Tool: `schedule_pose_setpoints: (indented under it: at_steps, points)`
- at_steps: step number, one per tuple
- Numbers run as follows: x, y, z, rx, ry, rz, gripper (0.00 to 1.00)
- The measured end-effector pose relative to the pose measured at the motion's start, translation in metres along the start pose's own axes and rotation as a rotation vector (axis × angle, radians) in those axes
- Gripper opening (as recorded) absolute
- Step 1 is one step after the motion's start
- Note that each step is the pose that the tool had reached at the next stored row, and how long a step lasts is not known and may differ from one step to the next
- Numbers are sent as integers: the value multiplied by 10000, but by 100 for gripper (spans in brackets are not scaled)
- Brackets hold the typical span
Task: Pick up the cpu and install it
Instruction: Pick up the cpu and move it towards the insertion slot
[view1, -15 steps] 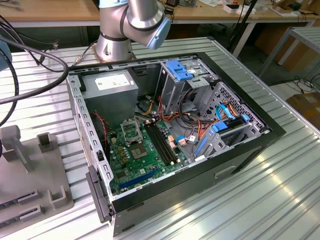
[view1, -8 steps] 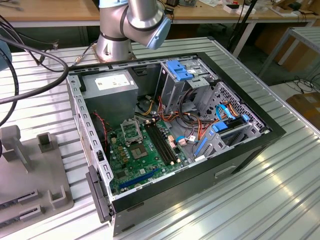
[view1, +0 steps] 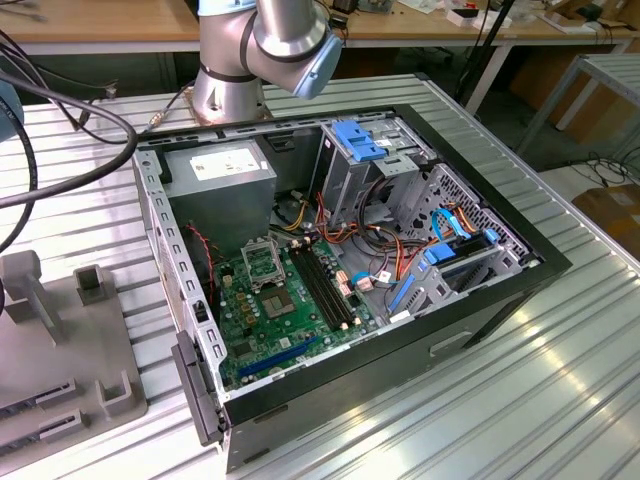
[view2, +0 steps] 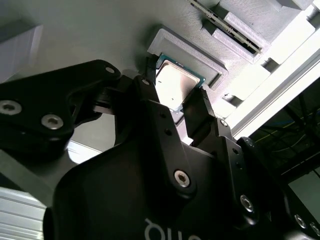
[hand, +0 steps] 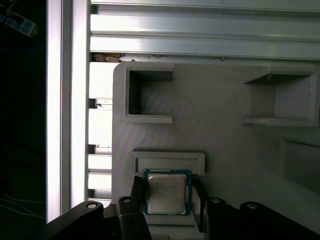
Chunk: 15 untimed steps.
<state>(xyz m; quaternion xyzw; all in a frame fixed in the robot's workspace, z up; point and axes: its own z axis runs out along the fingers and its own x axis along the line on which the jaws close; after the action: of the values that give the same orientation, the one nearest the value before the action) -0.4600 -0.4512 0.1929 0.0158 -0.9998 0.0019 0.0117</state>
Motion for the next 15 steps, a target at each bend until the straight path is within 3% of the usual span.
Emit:
schedule_pose_setpoints:
  at_steps: [3,4,15]
  points:
    - [0,0,0,0,0,0,48]
    - [0,0,-1,0,0,0,55]
    - [-12,0,5,0,1,0,55]
